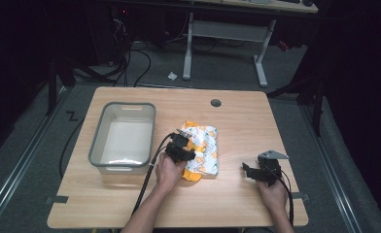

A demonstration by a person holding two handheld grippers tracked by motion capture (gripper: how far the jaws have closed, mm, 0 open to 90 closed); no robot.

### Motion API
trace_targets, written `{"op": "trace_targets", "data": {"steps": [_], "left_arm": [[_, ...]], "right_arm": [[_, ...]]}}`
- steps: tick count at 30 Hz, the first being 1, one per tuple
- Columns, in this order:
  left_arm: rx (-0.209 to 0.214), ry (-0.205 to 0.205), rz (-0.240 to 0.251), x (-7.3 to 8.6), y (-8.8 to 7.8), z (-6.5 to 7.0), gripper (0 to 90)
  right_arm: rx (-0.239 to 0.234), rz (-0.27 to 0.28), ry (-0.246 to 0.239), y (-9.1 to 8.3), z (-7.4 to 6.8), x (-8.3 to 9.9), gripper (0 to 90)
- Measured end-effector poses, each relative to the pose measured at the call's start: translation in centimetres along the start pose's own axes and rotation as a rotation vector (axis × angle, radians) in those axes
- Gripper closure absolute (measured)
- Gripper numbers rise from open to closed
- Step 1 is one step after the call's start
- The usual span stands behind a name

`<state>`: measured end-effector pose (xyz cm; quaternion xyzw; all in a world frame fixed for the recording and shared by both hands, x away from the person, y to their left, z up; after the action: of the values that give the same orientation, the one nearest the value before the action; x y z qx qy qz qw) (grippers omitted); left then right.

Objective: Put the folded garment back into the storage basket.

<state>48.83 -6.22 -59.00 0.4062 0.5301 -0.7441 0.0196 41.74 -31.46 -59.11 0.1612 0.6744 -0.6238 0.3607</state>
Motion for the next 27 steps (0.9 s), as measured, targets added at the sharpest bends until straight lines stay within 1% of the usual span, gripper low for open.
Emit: {"op": "trace_targets", "data": {"steps": [1,2,3,4,5,6,7,8,10,15,17,20,24,27], "left_arm": [[0.020,0.011,-0.001,0.0,-0.1,0.4,54.5],[0.029,0.012,0.004,0.0,-0.1,0.5,58.0],[0.029,0.012,0.004,0.0,-0.1,0.5,61.9],[0.042,0.010,0.003,0.0,-0.1,0.7,65.0],[0.051,0.005,0.002,0.0,-0.1,0.7,65.0],[0.067,-0.004,0.000,0.0,-0.1,0.7,68.8],[0.067,-0.004,0.000,0.0,-0.1,0.7,69.7],[0.079,-0.018,0.002,0.0,-0.1,0.7,70.8],[0.094,-0.032,0.001,0.0,-0.1,0.7,72.0],[0.112,-0.051,0.006,-0.1,-0.2,0.8,73.7],[0.129,-0.062,0.011,-0.1,-0.3,0.9,73.9],[0.133,-0.055,0.023,-0.3,-0.5,1.1,74.5],[0.147,-0.044,0.043,-0.7,-1.4,1.6,74.9],[0.154,-0.046,0.052,-0.9,-1.8,1.6,75.1]], "right_arm": [[0.000,0.000,0.000,0.0,0.0,0.0,27.1],[0.000,0.000,0.000,0.0,0.0,0.0,27.1],[0.000,0.000,0.000,0.0,0.0,0.0,27.1],[0.000,0.000,0.000,0.0,0.0,0.0,27.1],[0.000,0.000,0.000,0.0,0.0,0.0,27.1],[0.000,0.000,0.000,0.0,0.0,0.0,27.1],[0.000,0.000,0.000,0.0,0.0,0.0,27.1],[0.000,0.000,0.000,0.0,0.0,0.0,27.1],[0.000,0.000,0.000,0.0,0.0,0.0,27.1],[0.000,0.000,0.000,0.0,0.0,0.0,27.1],[0.000,0.000,0.000,0.0,0.0,0.0,27.1],[0.000,0.001,0.001,0.0,0.0,0.0,27.1],[0.001,0.001,0.000,0.0,0.0,0.0,27.1],[0.001,0.001,0.001,0.0,0.0,0.0,27.1]]}}
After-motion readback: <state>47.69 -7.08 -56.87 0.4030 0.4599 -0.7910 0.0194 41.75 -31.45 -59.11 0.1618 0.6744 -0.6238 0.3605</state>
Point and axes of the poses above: each handheld gripper's, and its own axes: y roughly forward along the jaws, x roughly out of its underside, z roughly to its right, the point moved 10 cm from there along y, roughly forward along the jaws, and after that the axes turned 2 degrees about x, right-handed, at the moved point
